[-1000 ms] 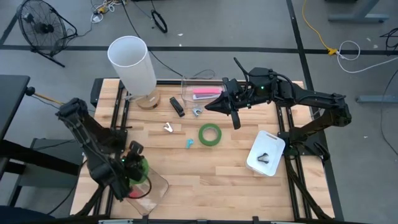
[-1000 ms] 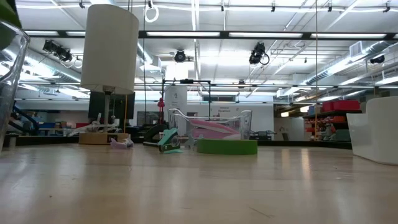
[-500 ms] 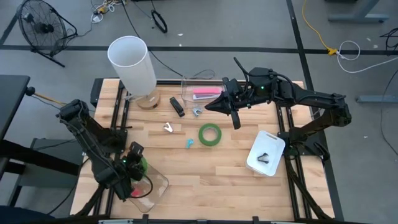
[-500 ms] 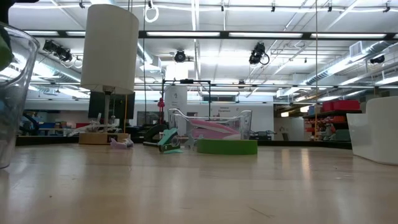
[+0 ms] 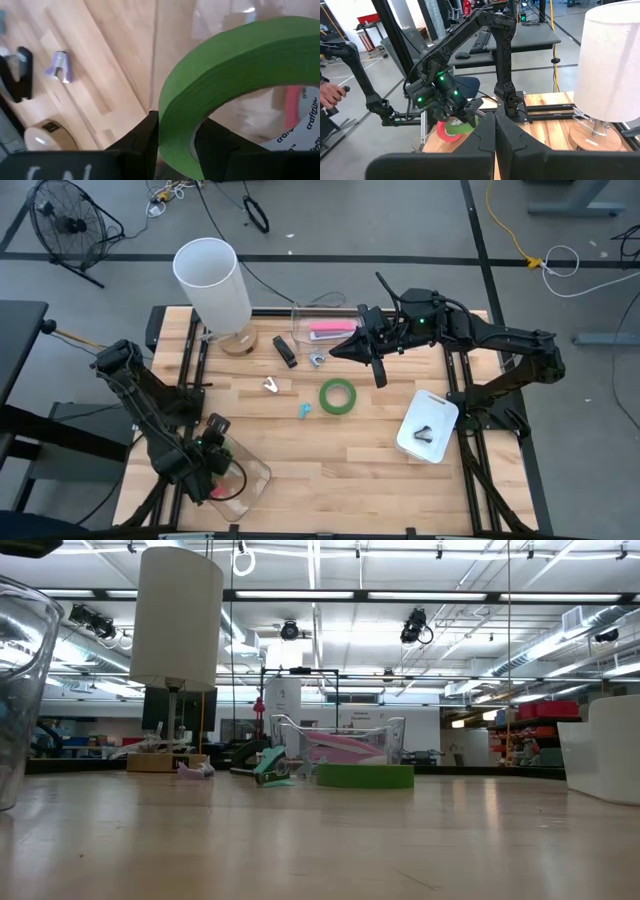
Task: Pick and place Stapler, Stapler remover, tape
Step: Put the green tape into the bottom transparent bin
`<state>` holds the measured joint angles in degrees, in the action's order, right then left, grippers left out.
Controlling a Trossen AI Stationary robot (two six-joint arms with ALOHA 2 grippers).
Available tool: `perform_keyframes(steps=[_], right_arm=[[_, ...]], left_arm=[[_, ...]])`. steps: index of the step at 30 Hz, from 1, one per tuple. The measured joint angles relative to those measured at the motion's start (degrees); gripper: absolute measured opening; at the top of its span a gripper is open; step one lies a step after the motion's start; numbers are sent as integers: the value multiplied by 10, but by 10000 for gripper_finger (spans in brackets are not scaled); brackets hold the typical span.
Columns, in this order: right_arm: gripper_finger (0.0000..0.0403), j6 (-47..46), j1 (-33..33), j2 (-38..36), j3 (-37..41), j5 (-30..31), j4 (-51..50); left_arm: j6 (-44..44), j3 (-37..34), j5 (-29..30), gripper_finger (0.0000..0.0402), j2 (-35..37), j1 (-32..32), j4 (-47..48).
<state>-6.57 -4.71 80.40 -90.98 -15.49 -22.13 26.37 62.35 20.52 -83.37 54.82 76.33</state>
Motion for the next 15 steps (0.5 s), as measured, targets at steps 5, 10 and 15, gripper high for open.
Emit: perform_keyframes(steps=[5, 10, 15], right_arm=[[1, 0, 0, 0, 0, -1, 1], [1, 0, 0, 0, 0, -6, 1], [1, 0, 1, 0, 0, -6, 2]], left_arm=[[0, 0, -20, 116, 0, -2, -2], [3, 0, -27, 124, 0, -11, -2], [0, 0, -14, 167, 0, -17, 0]])
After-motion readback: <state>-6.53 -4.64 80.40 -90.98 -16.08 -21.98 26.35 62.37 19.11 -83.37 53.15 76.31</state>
